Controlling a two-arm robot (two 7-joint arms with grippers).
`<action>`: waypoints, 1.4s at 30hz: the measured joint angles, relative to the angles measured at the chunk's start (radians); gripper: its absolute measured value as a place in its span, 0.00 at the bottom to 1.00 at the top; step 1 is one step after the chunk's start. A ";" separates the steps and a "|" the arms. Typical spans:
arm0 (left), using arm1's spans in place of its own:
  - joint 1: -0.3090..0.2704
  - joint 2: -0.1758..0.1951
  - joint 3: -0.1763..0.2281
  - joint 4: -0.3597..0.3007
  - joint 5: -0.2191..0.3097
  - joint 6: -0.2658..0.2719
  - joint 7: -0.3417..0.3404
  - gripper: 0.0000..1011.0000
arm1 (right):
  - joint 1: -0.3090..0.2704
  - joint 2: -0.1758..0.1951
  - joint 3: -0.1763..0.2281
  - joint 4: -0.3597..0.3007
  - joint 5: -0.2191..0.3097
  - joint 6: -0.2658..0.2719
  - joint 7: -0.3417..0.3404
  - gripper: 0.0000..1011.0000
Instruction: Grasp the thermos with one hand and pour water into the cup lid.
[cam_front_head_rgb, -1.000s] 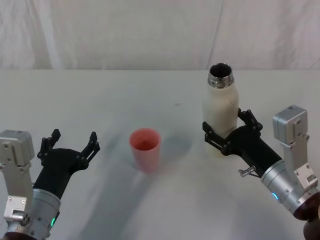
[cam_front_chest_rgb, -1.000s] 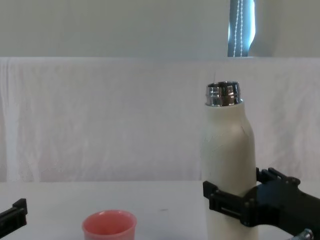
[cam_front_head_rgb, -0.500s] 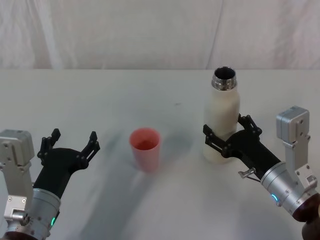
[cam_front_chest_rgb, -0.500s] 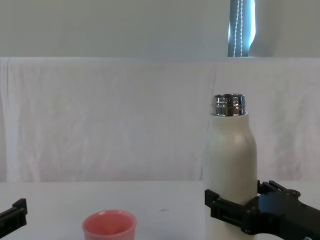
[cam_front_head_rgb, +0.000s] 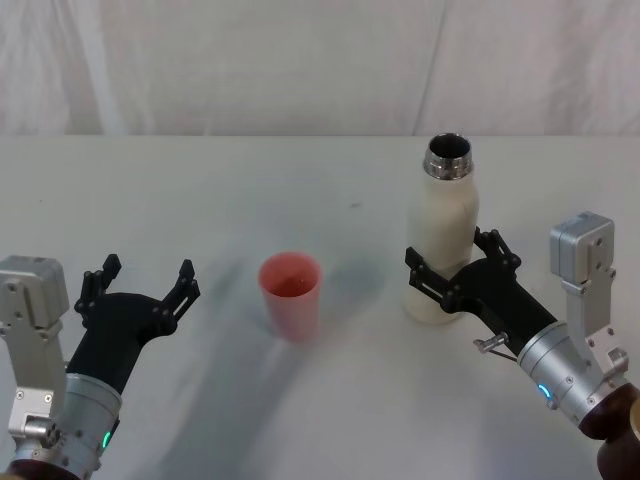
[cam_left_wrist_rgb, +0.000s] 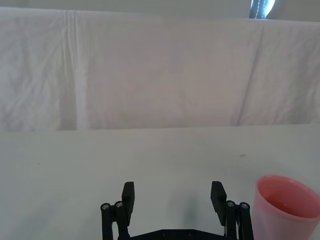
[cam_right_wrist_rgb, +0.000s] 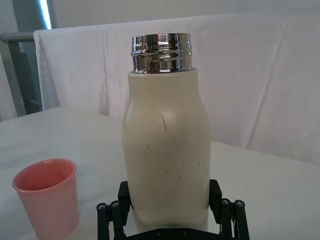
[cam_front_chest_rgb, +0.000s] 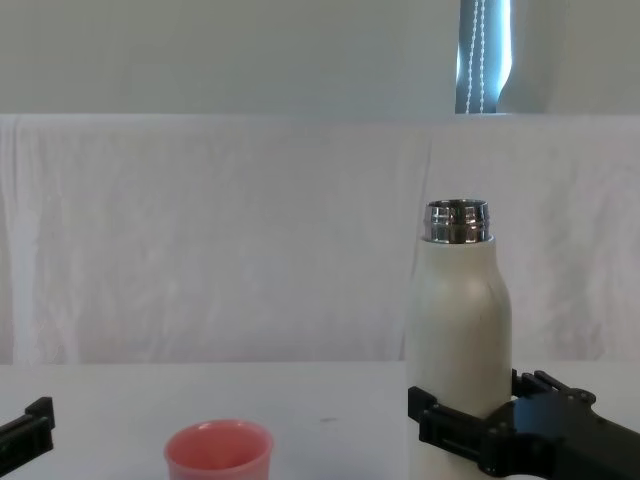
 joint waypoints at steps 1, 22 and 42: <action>0.000 0.000 0.000 0.000 0.000 0.000 0.000 0.99 | 0.002 0.000 0.000 0.004 0.002 -0.001 0.000 0.95; 0.000 0.000 0.000 0.000 0.000 0.000 0.000 0.99 | 0.009 -0.002 -0.007 0.026 0.024 -0.014 0.005 0.95; 0.000 0.000 0.000 0.000 0.000 0.000 0.000 0.99 | 0.011 -0.003 -0.006 0.030 0.028 -0.015 0.002 0.95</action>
